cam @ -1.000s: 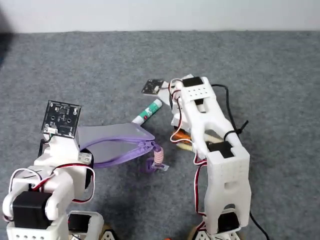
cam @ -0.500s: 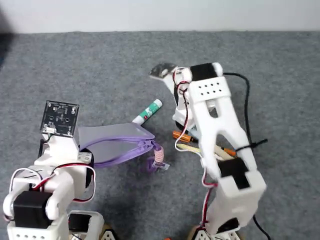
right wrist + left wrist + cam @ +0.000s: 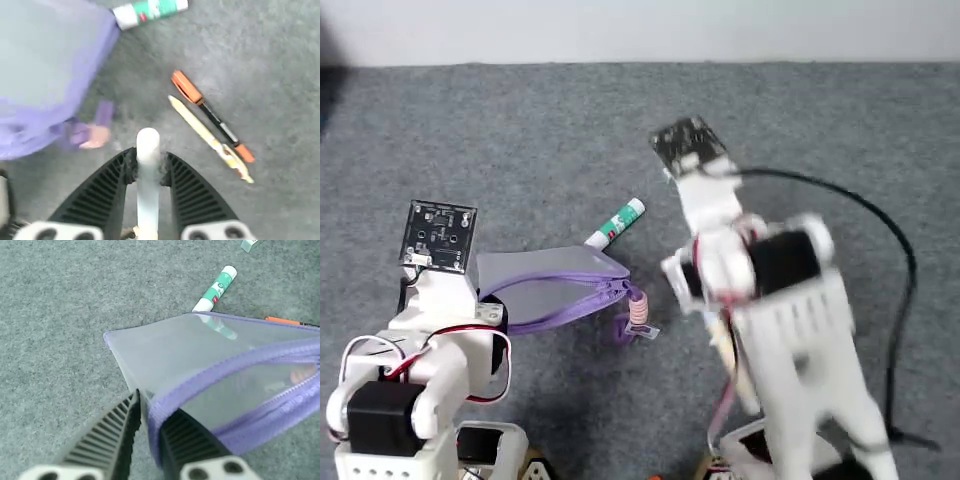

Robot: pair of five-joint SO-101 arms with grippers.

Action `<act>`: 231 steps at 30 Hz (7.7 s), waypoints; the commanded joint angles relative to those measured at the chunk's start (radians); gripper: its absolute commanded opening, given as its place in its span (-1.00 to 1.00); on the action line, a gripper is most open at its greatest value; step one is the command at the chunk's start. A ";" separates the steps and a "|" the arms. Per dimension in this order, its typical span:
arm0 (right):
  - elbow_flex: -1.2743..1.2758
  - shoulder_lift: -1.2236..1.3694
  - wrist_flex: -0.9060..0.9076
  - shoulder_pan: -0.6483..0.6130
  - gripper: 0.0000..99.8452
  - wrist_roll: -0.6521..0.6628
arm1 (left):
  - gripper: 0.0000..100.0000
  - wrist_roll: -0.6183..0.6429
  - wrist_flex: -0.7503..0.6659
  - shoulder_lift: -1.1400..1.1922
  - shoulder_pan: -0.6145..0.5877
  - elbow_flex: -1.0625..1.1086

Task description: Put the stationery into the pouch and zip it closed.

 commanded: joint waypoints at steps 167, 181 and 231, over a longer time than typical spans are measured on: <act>-0.373 0.974 -0.334 0.145 -0.98 0.468 | -0.97 0.014 -0.017 0.005 -0.003 0.002; -0.373 0.403 -0.117 0.136 -0.98 0.249 | -0.97 0.014 -0.020 0.006 -0.003 0.002; 0.287 -0.156 -1.176 -0.449 -0.95 -0.014 | -0.97 0.100 -0.014 0.374 -0.176 -0.302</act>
